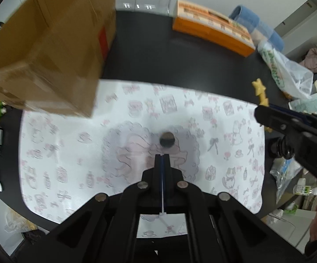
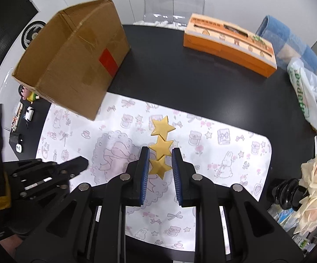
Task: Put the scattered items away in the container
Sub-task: 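Lower the left gripper onto the black round object and close on it, then carry the star clip with right while left carries the black round object over the box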
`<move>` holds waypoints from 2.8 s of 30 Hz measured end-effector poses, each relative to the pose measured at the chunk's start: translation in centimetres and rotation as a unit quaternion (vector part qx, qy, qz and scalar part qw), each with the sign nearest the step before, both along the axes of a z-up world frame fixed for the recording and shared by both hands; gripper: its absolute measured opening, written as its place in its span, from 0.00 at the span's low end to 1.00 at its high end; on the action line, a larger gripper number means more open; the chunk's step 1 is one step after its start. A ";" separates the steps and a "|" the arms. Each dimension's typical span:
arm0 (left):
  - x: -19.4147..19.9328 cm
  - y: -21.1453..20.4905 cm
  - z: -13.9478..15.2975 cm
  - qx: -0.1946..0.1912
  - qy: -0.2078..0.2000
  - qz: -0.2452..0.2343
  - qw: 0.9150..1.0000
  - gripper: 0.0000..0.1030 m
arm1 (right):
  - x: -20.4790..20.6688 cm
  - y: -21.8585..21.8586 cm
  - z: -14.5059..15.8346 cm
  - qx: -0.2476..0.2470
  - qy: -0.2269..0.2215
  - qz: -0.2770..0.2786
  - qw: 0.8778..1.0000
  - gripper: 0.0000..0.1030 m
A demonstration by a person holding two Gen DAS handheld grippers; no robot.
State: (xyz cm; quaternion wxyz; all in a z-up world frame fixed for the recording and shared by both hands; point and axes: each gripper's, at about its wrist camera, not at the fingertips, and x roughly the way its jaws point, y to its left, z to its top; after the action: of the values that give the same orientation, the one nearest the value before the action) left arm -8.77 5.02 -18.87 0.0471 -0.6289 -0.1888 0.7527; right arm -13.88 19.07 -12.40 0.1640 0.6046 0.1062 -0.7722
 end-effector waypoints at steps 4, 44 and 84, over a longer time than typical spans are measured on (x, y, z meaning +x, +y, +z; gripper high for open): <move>-1.2 1.9 -4.0 0.009 -0.031 -0.007 0.999 0.06 | -0.7 1.2 -2.4 0.001 -0.021 -0.001 1.000 0.20; -2.0 4.2 -3.3 -0.023 0.002 -0.029 0.999 0.18 | -3.0 1.7 -8.6 -0.008 -0.081 0.014 0.997 0.20; -0.6 -10.5 9.9 0.027 0.130 0.031 0.991 0.00 | 0.7 -10.4 8.0 -0.027 0.050 0.053 0.997 0.20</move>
State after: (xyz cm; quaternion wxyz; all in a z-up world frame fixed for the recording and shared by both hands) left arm -9.40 -5.46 -8.93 0.0650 -0.5179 -0.2211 0.8238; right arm -13.16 8.67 -4.43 0.2154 0.5540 0.1254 -0.7943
